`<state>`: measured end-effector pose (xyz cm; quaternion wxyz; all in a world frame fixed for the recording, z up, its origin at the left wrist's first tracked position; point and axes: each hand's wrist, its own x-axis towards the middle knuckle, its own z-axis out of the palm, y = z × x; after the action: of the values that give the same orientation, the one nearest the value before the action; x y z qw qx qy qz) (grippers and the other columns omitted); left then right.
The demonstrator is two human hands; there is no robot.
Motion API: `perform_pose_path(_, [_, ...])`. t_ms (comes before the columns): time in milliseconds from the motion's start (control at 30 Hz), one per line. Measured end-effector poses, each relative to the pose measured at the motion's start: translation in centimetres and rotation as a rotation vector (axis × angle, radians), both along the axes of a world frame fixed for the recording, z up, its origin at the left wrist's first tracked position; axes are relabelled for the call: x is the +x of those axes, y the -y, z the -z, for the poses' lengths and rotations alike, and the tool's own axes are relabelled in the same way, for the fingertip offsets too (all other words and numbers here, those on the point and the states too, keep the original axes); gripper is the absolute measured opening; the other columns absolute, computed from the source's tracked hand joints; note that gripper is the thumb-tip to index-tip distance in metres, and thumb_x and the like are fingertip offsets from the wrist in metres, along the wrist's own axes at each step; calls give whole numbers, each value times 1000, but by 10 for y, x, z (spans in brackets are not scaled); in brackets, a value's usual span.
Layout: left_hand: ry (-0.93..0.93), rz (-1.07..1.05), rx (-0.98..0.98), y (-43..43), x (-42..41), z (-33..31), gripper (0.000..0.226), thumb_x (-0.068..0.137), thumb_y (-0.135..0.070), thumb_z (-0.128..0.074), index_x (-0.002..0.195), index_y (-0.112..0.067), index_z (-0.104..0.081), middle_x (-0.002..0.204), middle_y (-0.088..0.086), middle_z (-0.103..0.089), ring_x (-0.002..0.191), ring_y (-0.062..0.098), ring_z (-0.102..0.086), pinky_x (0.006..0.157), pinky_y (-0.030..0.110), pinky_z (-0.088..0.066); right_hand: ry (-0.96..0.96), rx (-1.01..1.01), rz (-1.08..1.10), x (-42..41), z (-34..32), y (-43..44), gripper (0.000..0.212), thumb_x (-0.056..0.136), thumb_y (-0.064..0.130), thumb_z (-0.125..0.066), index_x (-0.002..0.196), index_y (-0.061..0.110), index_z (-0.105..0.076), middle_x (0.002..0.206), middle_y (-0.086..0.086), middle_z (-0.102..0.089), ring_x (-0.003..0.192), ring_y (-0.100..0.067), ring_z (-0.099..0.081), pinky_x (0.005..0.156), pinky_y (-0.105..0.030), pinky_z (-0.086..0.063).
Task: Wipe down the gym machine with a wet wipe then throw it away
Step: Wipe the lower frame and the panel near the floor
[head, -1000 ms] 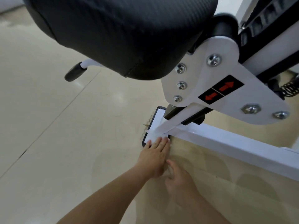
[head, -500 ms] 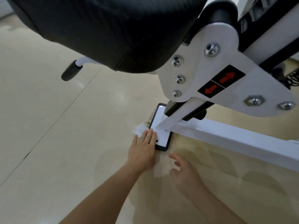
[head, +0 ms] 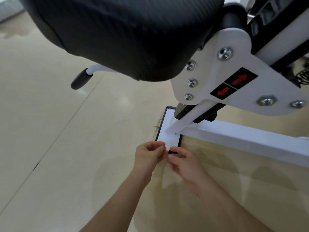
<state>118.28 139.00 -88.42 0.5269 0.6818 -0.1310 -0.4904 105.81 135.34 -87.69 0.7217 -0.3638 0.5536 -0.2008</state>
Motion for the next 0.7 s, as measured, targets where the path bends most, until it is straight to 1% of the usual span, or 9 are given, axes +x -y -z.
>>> perform_pose_path(67, [536,197,217,-6,8,18,20,83,-15,-69,102,-22,-70,101,2,-65,86,11,-64,80,26,-52,-110,-100,-8,0,3,-4,32,89,-3,-59,119,7,-62,73,-5,-59,66,-19,-51,67,-33,-46])
perform_pose_path(100, [741,354,290,-9,10,25,34,82,-24,-70,115,-28,-64,110,-1,-59,97,13,-60,86,26,-48,-134,-97,-6,-1,3,-7,33,89,-4,-56,119,10,-62,76,-4,-57,65,-18,-49,64,-32,-45])
perform_pose_path(167, [913,640,343,-13,6,35,55,81,-32,-67,133,-31,-49,119,2,-51,110,22,-53,90,29,-43,-136,-23,2,-6,4,-12,41,90,-6,-51,124,16,-58,89,-4,-58,71,-17,-49,61,-30,-44])
perform_pose_path(233, [934,715,342,-14,-3,35,45,84,-25,-61,128,-27,-53,113,3,-57,103,24,-57,79,29,-43,-135,49,4,-11,1,-21,47,91,-5,-49,129,22,-54,105,-2,-58,81,-17,-53,63,-30,-48])
perform_pose_path(300, [807,575,275,-13,-9,26,24,85,-18,-59,107,-23,-67,97,0,-69,89,19,-63,72,30,-45,-123,79,10,-15,-4,-27,51,92,-1,-51,133,30,-49,119,-1,-55,93,-16,-56,67,-31,-52])
perform_pose_path(367, [428,385,141,-19,-11,9,11,87,-17,-62,88,-18,-73,81,3,-72,74,14,-63,75,39,-52,-39,70,-13,-18,-11,-29,47,93,7,-57,123,42,-48,111,5,-62,98,-13,-60,73,-32,-54])
perform_pose_path(467, [-30,398,-28,-36,-13,-25,17,96,-21,-60,99,-12,-74,95,9,-74,84,15,-68,76,32,-56,52,-22,-42,-20,-25,-24,31,91,20,-66,115,40,-59,98,9,-74,96,-11,-69,77,-31,-52])
perform_pose_path(567, [-171,374,-103,-50,-11,-47,21,95,-17,-59,109,-6,-71,103,12,-73,90,20,-68,76,27,-54,21,-107,-8,-16,-36,-26,20,90,21,-69,110,20,-70,100,2,-75,96,-12,-70,72,-25,-45])
perform_pose_path(700, [-246,231,-145,-59,-12,-61,26,84,-25,-65,95,-2,-71,90,12,-69,76,19,-63,71,28,-52,71,-138,20,-16,-52,-36,9,93,17,-64,95,13,-72,94,-4,-75,89,-13,-70,73,-26,-49])
